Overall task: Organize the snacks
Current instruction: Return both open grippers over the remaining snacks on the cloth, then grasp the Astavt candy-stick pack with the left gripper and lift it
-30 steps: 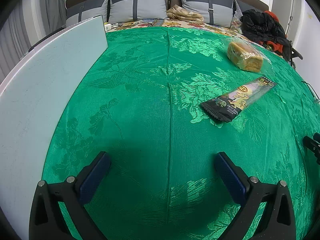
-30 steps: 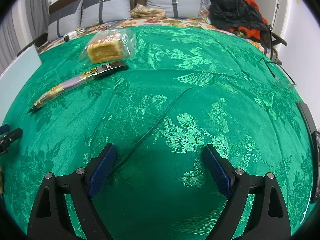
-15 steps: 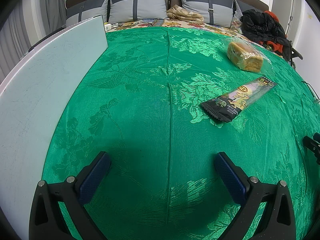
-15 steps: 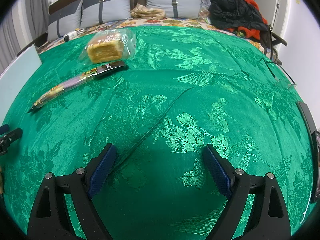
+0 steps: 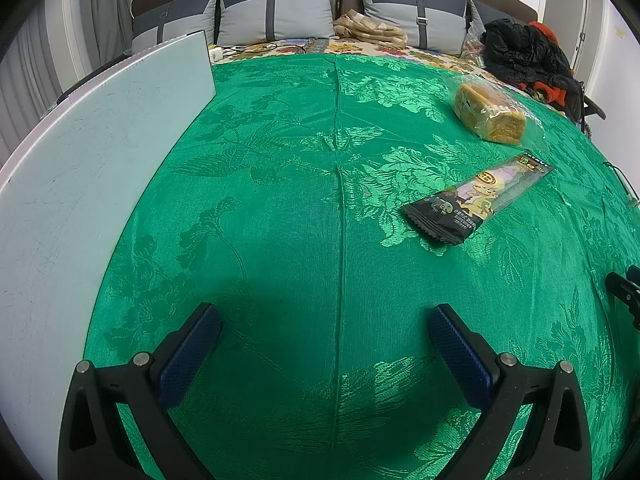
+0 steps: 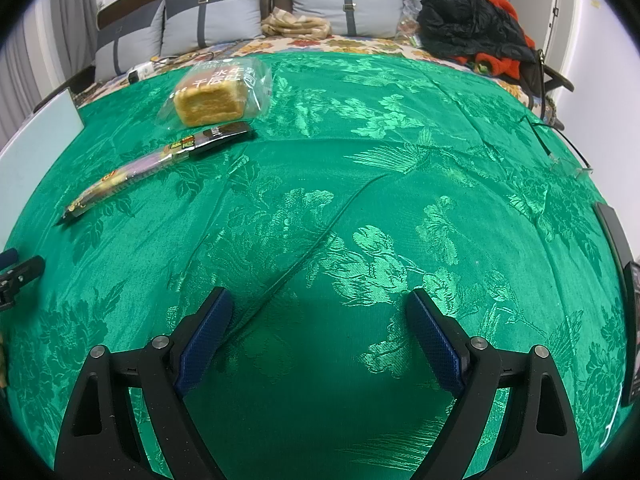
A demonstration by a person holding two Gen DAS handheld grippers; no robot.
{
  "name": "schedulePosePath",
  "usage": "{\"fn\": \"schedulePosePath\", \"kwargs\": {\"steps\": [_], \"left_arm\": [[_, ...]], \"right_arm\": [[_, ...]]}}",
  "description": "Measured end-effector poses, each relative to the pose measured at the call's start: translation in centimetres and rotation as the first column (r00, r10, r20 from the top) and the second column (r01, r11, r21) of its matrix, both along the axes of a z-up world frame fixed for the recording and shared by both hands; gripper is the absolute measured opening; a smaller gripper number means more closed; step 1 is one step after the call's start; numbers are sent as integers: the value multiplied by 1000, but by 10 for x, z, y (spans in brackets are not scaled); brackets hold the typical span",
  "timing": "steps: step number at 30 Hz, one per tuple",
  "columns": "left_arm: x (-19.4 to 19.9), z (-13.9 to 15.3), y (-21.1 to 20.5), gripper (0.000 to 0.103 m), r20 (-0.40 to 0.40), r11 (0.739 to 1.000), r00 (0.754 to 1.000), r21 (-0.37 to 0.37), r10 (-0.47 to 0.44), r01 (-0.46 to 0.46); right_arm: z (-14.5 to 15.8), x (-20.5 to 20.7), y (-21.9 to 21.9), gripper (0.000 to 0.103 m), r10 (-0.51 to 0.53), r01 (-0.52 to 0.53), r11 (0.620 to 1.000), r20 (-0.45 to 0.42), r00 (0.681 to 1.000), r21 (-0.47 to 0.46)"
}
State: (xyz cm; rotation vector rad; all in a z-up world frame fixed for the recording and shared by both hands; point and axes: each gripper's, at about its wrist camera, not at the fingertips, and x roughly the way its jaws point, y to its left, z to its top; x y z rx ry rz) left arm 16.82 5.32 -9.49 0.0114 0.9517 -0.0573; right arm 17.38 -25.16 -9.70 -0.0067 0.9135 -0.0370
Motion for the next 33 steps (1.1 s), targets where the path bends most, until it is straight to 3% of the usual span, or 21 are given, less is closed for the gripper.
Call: {"fn": "schedulePosePath", "kwargs": {"steps": [20,24,28,30,33], "left_arm": [[0,0,0,103,0,1000,1000,0,-5,5],[5,10,-1,98,-96,996,991,-9,-91,90],[11,45,-11,96,-19,983,985,-70,-172,170],[27,62,-30,96,-8,965,970,-100,-243,241],[58,64,-72,96,-79,930,930,-116,-359,349]], "right_arm": [[0,0,0,91,0,0,1000,0,1000,1],[0,0,0,91,0,0,1000,0,1000,1],[0,0,0,91,0,0,1000,0,1000,2],[0,0,0,91,0,0,1000,0,1000,1],[0,0,0,91,0,0,1000,0,1000,2]]}}
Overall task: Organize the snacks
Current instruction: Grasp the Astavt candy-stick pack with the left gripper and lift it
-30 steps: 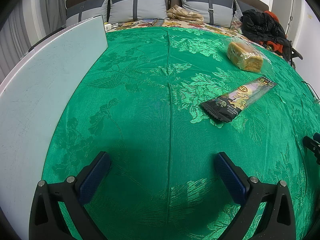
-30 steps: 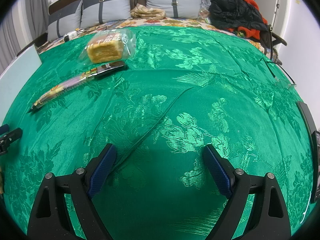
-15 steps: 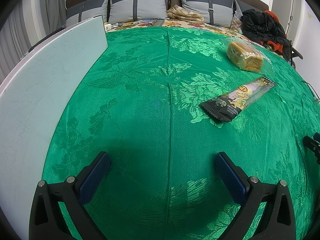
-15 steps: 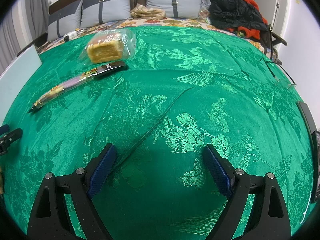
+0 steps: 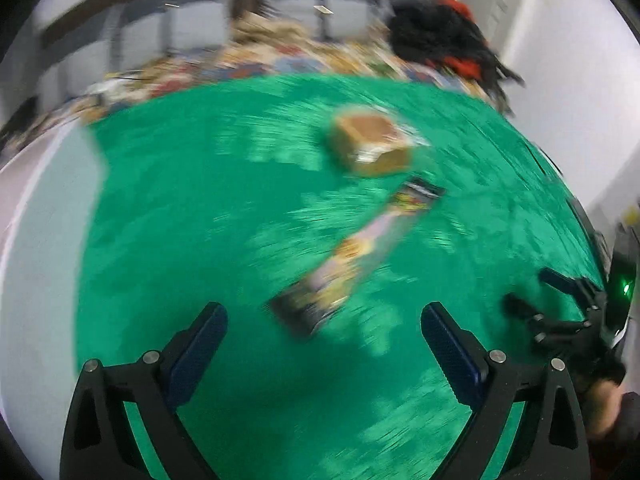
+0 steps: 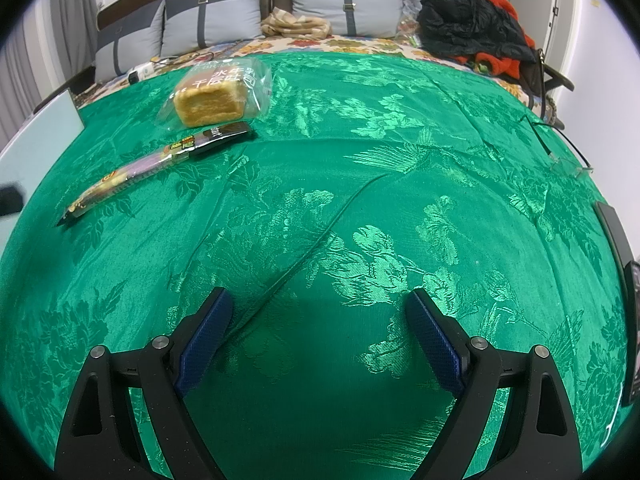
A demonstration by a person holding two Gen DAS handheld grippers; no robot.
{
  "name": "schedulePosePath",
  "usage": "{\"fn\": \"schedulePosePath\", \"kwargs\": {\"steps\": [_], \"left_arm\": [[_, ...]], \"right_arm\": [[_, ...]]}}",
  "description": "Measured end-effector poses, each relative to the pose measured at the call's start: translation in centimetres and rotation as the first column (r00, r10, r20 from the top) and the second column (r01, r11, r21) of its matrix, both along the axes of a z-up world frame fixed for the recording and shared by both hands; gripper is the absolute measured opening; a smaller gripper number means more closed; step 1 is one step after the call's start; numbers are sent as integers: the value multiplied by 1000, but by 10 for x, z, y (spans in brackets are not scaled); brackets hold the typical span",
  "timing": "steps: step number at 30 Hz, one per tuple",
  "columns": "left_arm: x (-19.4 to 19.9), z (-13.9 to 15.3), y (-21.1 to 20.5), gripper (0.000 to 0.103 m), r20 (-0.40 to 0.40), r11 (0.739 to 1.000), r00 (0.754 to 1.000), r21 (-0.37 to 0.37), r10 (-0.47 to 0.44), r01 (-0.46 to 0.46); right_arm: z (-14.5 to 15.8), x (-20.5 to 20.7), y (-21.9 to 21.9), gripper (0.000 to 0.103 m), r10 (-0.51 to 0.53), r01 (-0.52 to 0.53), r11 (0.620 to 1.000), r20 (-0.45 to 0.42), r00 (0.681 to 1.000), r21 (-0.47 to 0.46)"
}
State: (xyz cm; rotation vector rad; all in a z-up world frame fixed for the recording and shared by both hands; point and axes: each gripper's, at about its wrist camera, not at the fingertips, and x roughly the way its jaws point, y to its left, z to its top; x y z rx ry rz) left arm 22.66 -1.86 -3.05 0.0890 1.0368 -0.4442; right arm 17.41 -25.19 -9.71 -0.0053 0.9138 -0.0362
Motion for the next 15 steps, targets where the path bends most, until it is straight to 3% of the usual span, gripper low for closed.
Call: {"fn": "schedulePosePath", "kwargs": {"steps": [2,3,6,9,11,13,15], "left_arm": [[14,-7,-27,96,-29,997,998,51,-63,64],[23,-15,-44,96,-33,989,995,112,-95,98],[40,-34,-68,96,-53,969,991,211,-119,128],[50,-54,-73,90,-105,966,989,224,-108,129],[52,-55,-64,84,-116,982,989,156,-90,108],[51,-51,-56,61,-98,987,992,134,-76,88],[50,-47,-45,30,-102,989,992,116,-78,90]], "right_arm": [[0,0,0,91,0,0,1000,0,1000,0],[0,0,0,91,0,0,1000,0,1000,0],[0,0,0,91,0,0,1000,0,1000,0],[0,0,0,91,0,0,1000,0,1000,0],[0,0,0,91,0,0,1000,0,1000,1],[0,0,0,91,0,0,1000,0,1000,1],[0,0,0,91,0,0,1000,0,1000,1]]}}
